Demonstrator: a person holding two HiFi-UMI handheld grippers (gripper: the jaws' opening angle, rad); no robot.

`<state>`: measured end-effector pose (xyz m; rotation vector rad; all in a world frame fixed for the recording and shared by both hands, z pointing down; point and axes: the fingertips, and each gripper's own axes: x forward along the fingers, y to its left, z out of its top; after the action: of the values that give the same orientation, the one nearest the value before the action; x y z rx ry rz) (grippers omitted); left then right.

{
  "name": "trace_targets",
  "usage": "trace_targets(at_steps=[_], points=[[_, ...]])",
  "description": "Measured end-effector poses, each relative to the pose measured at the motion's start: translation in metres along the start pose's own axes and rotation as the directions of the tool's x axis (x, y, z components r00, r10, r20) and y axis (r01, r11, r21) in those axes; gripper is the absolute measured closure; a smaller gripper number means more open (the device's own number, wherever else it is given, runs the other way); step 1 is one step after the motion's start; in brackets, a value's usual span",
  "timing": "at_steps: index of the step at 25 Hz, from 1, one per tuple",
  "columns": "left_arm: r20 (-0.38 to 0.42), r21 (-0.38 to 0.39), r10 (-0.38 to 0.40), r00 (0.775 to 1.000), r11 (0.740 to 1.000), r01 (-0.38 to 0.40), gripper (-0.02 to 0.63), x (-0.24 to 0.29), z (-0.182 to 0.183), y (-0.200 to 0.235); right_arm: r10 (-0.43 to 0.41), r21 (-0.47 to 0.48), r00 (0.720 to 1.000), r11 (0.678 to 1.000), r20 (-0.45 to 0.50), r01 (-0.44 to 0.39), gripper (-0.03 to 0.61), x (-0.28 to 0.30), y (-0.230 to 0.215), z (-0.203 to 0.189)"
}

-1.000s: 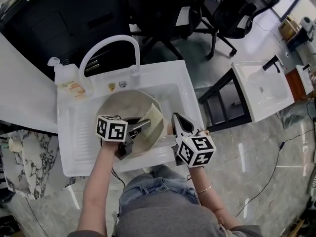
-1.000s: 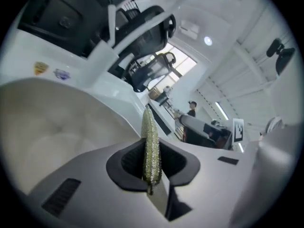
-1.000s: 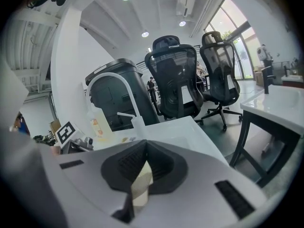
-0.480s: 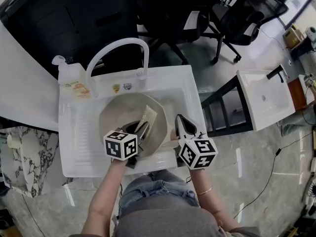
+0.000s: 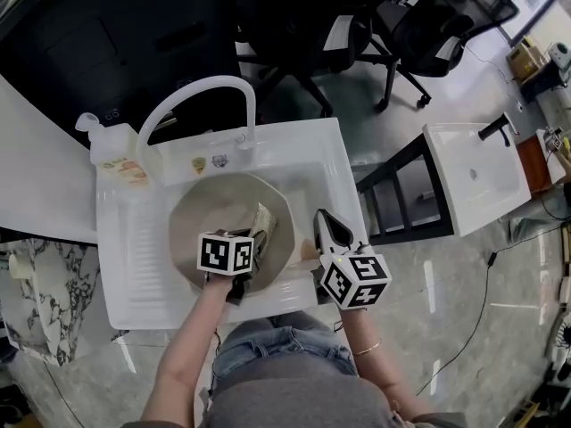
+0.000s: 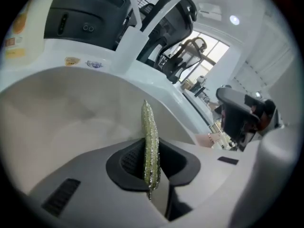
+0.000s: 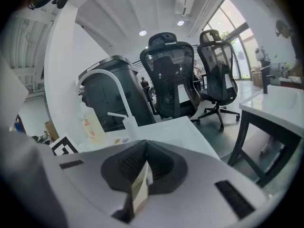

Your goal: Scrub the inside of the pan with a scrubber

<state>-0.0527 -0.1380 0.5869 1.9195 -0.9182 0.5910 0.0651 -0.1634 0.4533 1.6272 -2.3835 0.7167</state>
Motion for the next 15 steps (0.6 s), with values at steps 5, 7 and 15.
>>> trace_targets(at_steps=[5,7,15], points=[[-0.081,0.083,0.133,0.988,0.988,-0.127,0.549,0.012,-0.009,0.033,-0.004,0.008,1.000,1.000,-0.004,0.004,0.568,0.006,-0.006,0.003],[-0.096,0.080,0.143,0.985,0.988,-0.135,0.549,0.016,-0.010,0.040,-0.002,0.008,1.000,1.000,-0.006,0.002,0.568,0.008,-0.006,0.003],[-0.129,0.212,0.274,0.953,0.947,-0.243,0.549,0.016,0.000,0.072,0.002,0.005,1.000,1.000,-0.014,-0.002,0.568,0.016,-0.010,0.007]])
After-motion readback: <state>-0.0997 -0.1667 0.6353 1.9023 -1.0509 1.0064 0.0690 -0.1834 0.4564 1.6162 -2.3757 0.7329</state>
